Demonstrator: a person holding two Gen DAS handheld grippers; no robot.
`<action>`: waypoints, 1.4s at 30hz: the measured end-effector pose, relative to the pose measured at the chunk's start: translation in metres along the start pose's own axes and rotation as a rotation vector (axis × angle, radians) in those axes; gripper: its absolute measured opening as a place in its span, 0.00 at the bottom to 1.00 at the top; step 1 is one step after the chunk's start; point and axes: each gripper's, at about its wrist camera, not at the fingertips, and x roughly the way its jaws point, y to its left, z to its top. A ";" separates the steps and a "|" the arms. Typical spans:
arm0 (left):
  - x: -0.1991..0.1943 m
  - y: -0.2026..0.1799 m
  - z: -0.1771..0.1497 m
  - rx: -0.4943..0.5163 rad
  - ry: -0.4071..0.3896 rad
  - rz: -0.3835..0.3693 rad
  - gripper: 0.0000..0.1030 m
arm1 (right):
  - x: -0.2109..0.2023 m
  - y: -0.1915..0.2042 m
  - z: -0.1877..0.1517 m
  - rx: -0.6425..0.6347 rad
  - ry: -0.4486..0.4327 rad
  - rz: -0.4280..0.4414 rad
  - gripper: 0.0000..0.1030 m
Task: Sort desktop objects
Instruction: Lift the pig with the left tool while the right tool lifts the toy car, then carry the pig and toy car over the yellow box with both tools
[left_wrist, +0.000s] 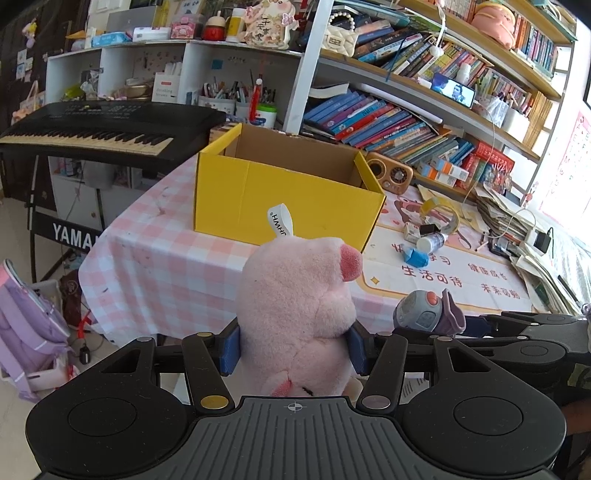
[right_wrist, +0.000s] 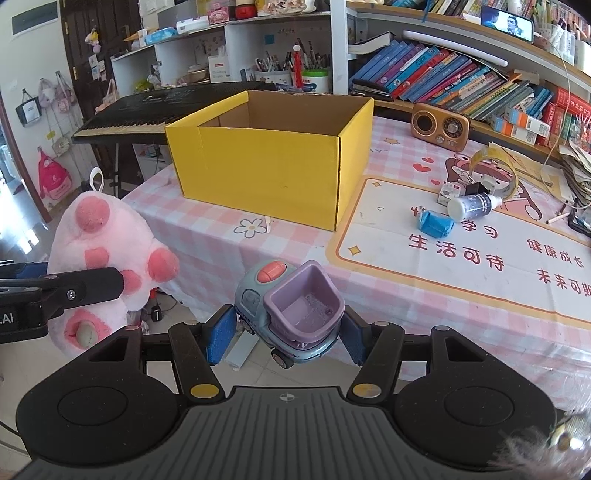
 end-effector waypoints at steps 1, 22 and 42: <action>0.001 0.000 0.000 -0.003 0.001 -0.001 0.54 | 0.001 0.000 0.000 -0.004 0.002 0.002 0.56; 0.019 0.011 0.029 -0.049 -0.030 0.052 0.54 | 0.024 -0.010 0.044 -0.021 -0.007 0.094 0.56; 0.069 -0.005 0.133 0.008 -0.171 0.067 0.54 | 0.051 -0.049 0.160 -0.064 -0.175 0.187 0.56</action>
